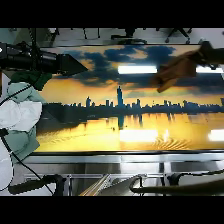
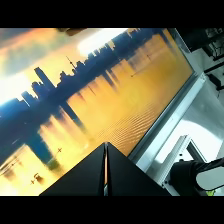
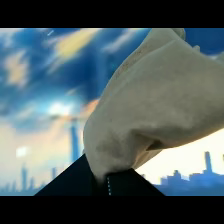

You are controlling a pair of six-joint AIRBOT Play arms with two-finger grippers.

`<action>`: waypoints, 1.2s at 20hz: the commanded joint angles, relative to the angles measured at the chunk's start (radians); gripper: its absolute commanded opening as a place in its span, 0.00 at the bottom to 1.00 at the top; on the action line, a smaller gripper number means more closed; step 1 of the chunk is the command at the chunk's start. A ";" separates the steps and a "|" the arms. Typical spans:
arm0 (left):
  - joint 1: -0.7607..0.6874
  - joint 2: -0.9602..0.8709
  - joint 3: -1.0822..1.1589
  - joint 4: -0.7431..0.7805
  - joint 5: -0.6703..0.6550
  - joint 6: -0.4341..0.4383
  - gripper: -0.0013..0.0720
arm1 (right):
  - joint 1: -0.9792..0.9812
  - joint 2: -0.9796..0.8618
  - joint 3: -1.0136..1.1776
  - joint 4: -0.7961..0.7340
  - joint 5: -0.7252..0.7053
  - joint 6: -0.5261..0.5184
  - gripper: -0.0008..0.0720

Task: Fold the shirts.

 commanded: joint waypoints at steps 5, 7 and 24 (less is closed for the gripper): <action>0.000 0.000 0.000 0.001 -0.037 0.002 0.04 | -0.227 0.042 -0.060 -0.564 0.352 0.195 0.04; 0.000 0.000 0.000 0.002 -0.053 0.002 0.04 | -0.227 0.099 -0.195 -0.664 0.357 0.240 0.04; 0.001 0.000 0.000 0.003 -0.087 0.044 0.04 | -0.227 0.277 -0.846 -0.851 0.229 0.283 0.94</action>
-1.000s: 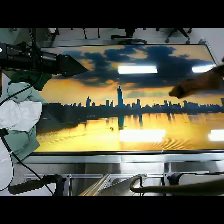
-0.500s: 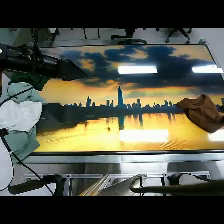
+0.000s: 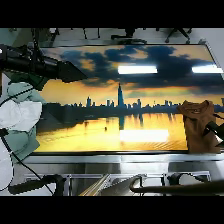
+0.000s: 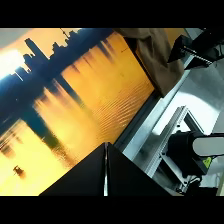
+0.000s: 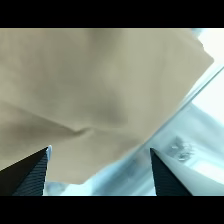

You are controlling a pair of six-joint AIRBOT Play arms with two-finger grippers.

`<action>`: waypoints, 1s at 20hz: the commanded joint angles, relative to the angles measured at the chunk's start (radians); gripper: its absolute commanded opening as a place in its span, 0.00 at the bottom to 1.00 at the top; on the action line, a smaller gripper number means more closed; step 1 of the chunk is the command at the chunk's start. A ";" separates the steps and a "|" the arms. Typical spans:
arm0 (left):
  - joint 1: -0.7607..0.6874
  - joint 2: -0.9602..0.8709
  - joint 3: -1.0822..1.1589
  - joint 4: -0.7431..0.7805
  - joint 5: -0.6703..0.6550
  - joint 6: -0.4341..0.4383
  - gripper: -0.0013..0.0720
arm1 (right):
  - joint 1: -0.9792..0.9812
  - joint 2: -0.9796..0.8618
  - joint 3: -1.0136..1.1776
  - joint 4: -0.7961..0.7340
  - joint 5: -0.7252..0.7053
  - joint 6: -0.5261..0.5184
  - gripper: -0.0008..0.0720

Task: Fold the shirts.

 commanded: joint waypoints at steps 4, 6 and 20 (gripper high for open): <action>0.003 0.000 0.000 -0.001 0.050 0.056 0.04 | 0.011 0.004 0.267 0.031 0.133 -0.041 0.92; 0.025 0.000 0.000 -0.001 0.050 0.067 0.04 | 0.048 0.013 0.342 0.139 0.118 -0.042 0.40; -0.043 0.338 -0.838 0.008 0.216 0.111 0.04 | 0.857 0.359 -0.240 0.320 -0.338 -0.041 0.04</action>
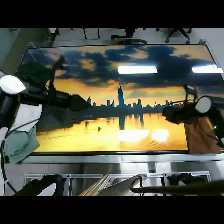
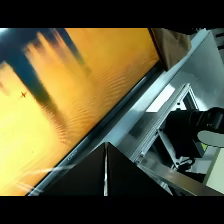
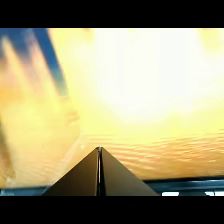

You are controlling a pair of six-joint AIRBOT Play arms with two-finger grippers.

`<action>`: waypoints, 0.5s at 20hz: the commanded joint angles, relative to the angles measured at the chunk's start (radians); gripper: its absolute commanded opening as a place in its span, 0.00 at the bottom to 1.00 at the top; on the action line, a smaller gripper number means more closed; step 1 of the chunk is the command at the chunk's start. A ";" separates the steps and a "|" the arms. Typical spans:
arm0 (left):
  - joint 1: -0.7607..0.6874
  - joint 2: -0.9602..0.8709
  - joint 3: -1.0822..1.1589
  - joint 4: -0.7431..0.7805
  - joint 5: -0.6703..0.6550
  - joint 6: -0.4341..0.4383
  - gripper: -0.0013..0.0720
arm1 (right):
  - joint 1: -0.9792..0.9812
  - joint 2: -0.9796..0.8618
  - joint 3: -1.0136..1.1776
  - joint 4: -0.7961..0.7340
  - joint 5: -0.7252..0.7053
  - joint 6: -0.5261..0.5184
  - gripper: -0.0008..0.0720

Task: Fold the shirts.

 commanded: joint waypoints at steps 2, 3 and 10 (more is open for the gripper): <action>-0.018 0.116 -0.251 -0.001 0.063 0.017 0.04 | 0.144 0.051 -0.102 0.010 -0.064 0.029 0.04; -0.016 0.132 -0.269 -0.002 0.064 0.017 0.04 | 0.147 0.051 -0.102 0.012 -0.063 0.030 0.04; -0.016 0.216 -0.330 -0.003 0.088 0.016 0.04 | 0.147 0.050 -0.102 0.036 -0.023 0.032 0.04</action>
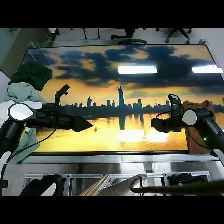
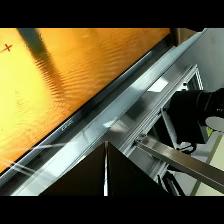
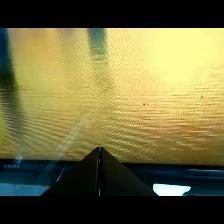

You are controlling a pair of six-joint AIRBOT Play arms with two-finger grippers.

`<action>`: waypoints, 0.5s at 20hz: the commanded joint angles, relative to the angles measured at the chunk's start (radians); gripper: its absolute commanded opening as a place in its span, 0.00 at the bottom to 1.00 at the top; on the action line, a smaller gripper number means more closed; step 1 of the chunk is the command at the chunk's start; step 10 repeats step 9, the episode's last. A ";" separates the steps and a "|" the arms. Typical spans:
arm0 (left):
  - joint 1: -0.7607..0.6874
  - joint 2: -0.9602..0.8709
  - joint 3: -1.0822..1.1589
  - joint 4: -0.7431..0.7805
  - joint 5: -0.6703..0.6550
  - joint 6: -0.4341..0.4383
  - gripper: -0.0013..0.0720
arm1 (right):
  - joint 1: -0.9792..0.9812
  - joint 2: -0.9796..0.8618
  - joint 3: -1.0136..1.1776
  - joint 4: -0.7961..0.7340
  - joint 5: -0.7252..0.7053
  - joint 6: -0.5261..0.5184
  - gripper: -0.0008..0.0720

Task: Fold the shirts.

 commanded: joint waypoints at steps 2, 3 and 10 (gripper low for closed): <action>0.000 0.033 -0.026 -0.002 0.013 0.000 0.04 | 0.006 0.002 -0.003 0.006 0.007 0.003 0.04; 0.000 0.033 -0.026 -0.002 0.013 0.001 0.04 | 0.006 0.002 -0.003 0.006 0.007 0.003 0.04; 0.000 0.033 -0.026 -0.002 0.021 0.001 0.04 | 0.006 0.002 -0.003 0.006 0.007 0.003 0.04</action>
